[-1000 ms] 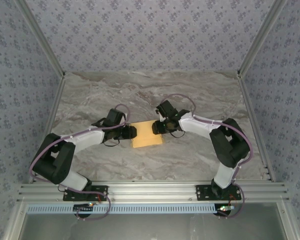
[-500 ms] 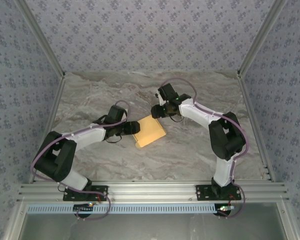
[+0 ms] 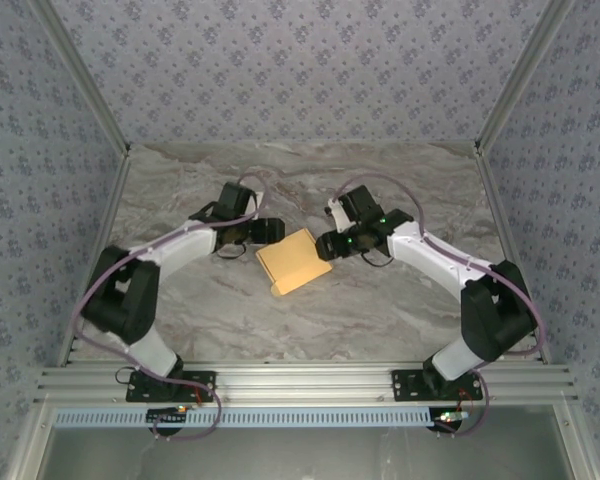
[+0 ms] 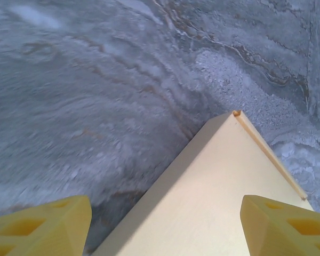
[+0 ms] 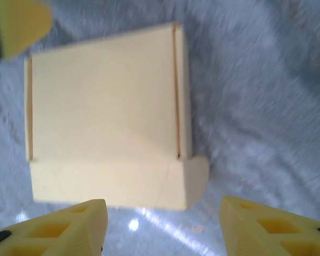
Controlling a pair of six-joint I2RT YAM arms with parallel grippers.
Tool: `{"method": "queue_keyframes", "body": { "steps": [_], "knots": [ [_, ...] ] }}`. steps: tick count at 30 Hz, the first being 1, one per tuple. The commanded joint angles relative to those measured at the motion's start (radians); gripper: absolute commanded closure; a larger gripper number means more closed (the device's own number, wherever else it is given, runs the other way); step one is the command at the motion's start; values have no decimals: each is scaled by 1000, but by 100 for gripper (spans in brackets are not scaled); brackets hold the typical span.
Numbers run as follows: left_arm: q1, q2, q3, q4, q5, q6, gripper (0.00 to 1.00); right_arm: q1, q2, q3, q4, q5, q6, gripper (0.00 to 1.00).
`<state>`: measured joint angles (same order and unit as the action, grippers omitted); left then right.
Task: Fold the paper box
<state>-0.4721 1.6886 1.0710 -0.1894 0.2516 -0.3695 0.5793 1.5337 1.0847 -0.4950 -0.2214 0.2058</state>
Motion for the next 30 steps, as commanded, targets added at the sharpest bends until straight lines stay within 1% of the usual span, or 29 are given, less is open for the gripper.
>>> {"method": "queue_keyframes", "body": {
  "steps": [1,4,8,11,15,23,27,30],
  "knots": [
    [4,82,76,-85,113,82,27,36,-26,-71,-14,-98,22,41],
    [3,145,130,-122,166,102,27,56,-30,-118,-6,-70,33,41],
    [3,157,127,-142,237,84,27,53,-52,-139,-8,-41,38,41],
    [3,141,93,-141,299,57,28,39,-69,-147,-13,-63,41,41],
    [3,92,22,-100,341,4,28,0,-89,-181,4,-150,65,41],
    [3,45,-18,-104,376,-14,28,-51,-79,-253,113,-237,137,41],
    [9,38,-27,-113,326,-13,29,-67,-60,-270,178,-269,189,40],
    [12,39,-29,-114,321,-13,31,-86,-33,-287,255,-317,249,41]
  ]
}}
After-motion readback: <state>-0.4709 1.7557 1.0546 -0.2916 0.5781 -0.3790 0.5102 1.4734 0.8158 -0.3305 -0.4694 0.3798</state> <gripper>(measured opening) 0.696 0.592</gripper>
